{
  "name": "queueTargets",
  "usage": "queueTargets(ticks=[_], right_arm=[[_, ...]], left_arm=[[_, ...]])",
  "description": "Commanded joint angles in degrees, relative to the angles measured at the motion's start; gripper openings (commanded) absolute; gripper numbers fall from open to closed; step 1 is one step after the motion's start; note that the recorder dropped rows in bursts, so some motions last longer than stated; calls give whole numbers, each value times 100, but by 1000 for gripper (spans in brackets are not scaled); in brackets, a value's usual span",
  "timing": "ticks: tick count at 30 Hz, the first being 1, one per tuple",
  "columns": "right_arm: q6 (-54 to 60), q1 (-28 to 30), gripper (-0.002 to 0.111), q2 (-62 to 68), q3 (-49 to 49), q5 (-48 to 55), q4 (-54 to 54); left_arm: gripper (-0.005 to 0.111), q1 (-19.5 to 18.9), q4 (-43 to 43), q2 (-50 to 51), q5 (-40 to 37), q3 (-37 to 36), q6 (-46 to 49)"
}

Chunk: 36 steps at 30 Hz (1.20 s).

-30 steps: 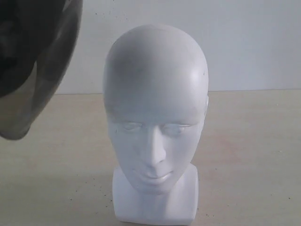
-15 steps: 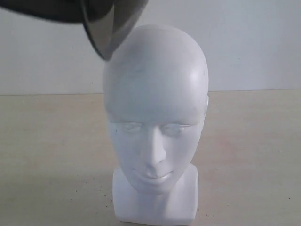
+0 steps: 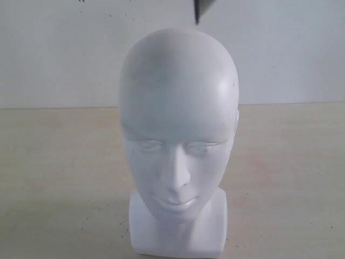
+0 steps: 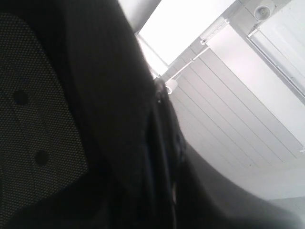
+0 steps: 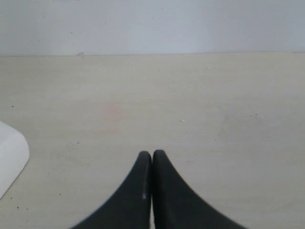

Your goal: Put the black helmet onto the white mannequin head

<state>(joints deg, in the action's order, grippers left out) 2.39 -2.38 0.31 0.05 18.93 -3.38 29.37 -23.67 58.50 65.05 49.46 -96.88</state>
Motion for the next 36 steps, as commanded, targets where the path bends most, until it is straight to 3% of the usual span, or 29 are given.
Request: queueTargets(ticks=[1, 10, 22, 30, 36], right_arm=[[7, 11, 0, -31, -5, -44, 24], [7, 11, 0, -31, -5, -44, 24], [7, 11, 0, -31, -5, -44, 24], [7, 11, 0, -31, -5, -44, 24], [7, 11, 0, -31, -5, -44, 24]], left_arm=[[4, 410, 251, 186, 491, 287, 371], [4, 1066, 291, 779, 491, 546, 701], [4, 1054, 291, 1119, 491, 495, 570], [4, 698, 166, 1129, 491, 385, 303], [4, 686, 155, 1308, 491, 307, 109]])
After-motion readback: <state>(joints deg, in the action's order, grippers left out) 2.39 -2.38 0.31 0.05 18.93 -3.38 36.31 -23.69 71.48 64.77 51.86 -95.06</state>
